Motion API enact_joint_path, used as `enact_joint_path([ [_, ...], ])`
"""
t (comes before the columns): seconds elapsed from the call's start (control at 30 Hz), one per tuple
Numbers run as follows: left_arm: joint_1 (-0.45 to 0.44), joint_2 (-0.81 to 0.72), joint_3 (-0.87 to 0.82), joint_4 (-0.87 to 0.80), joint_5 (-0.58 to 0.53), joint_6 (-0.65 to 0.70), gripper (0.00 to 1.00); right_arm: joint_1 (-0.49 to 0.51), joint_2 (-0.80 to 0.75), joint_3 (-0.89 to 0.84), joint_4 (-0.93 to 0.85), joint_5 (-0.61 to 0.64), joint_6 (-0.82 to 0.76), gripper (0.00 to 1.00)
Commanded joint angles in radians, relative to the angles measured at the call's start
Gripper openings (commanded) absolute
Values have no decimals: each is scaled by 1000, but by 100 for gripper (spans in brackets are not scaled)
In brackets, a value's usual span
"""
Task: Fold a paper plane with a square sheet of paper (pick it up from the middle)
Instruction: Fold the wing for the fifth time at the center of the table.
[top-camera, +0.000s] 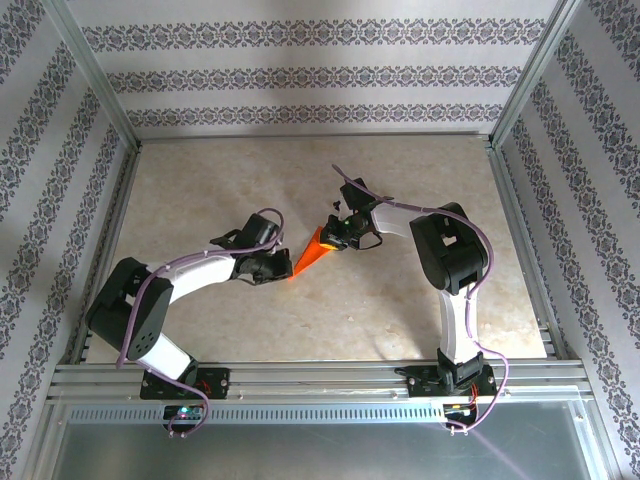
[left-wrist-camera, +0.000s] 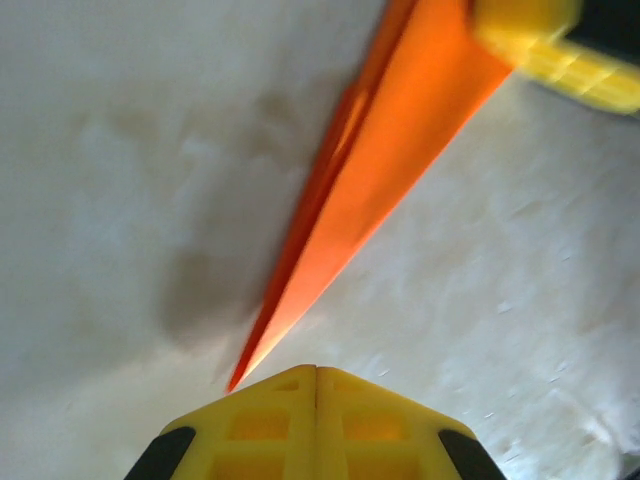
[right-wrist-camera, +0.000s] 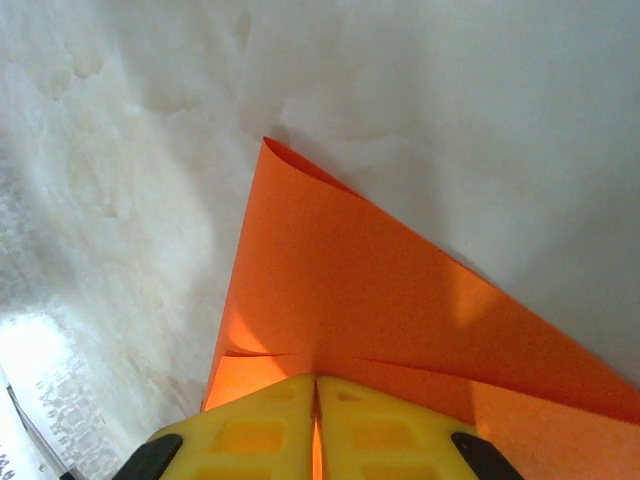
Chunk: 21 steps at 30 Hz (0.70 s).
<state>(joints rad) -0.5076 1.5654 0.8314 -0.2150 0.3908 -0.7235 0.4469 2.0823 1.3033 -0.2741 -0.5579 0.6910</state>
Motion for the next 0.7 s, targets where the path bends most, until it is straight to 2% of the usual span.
enact_joint_path([
  [0.0,12,69,56,115,0,-61,3,-11,50,5,-53,82,-16,11],
  [0.27,12,212,88,152,14,-108,1,-8,43,9,-41,57,-24,12],
  [0.43,12,237,63,109,-13,-125,0,-8,22,-6,11,16,-40,12],
  [0.67,12,246,47,64,-33,-131,0,10,-83,-38,106,-34,-88,13],
])
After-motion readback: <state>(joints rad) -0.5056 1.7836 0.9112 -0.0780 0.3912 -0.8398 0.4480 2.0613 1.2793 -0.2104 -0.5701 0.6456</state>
